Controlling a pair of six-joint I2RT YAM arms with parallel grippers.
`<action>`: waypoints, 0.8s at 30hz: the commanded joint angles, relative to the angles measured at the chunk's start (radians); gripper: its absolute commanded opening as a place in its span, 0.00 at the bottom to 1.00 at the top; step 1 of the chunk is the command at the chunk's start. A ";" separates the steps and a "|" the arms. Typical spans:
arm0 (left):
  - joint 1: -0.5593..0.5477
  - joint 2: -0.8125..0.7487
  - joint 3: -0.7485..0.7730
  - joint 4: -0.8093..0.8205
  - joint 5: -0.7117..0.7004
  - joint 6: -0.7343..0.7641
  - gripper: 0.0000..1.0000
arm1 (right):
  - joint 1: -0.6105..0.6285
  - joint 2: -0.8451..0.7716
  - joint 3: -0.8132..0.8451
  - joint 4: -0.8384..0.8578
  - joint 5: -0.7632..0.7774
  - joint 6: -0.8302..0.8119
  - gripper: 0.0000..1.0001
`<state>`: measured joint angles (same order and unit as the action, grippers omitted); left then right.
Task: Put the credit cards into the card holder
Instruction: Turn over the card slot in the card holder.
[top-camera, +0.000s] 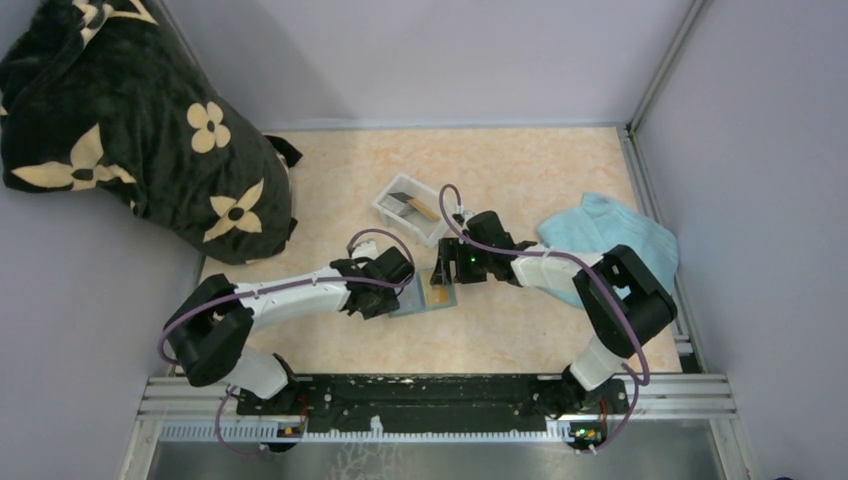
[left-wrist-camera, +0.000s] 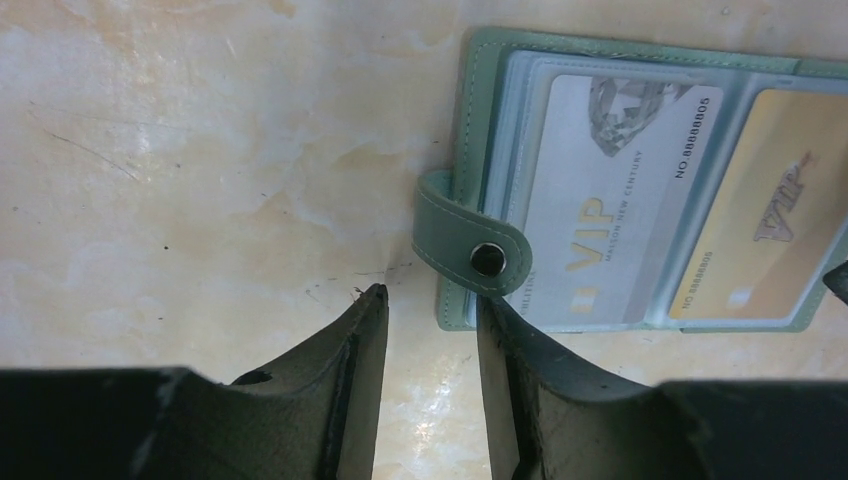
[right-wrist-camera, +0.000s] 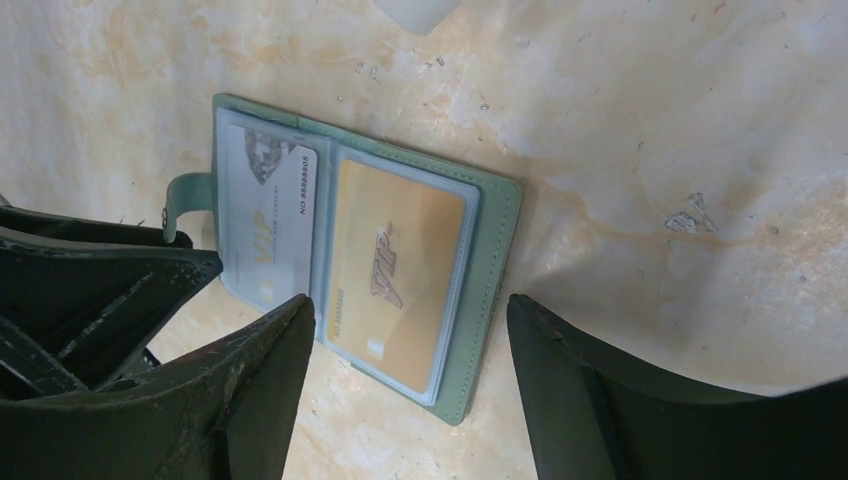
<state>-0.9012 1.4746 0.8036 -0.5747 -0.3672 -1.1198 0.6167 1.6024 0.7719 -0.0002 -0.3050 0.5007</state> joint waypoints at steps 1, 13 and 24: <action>-0.004 0.028 0.031 0.002 0.017 0.031 0.45 | -0.008 0.026 0.007 0.043 -0.022 0.001 0.72; -0.042 0.110 0.148 -0.097 -0.099 0.058 0.47 | -0.008 0.079 0.024 0.063 -0.045 0.004 0.72; -0.043 0.231 0.262 -0.305 -0.202 -0.001 0.48 | -0.008 0.100 0.038 0.066 -0.057 0.004 0.72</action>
<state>-0.9409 1.6733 1.0275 -0.7437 -0.5121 -1.0817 0.6121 1.6676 0.7956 0.0925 -0.3695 0.5140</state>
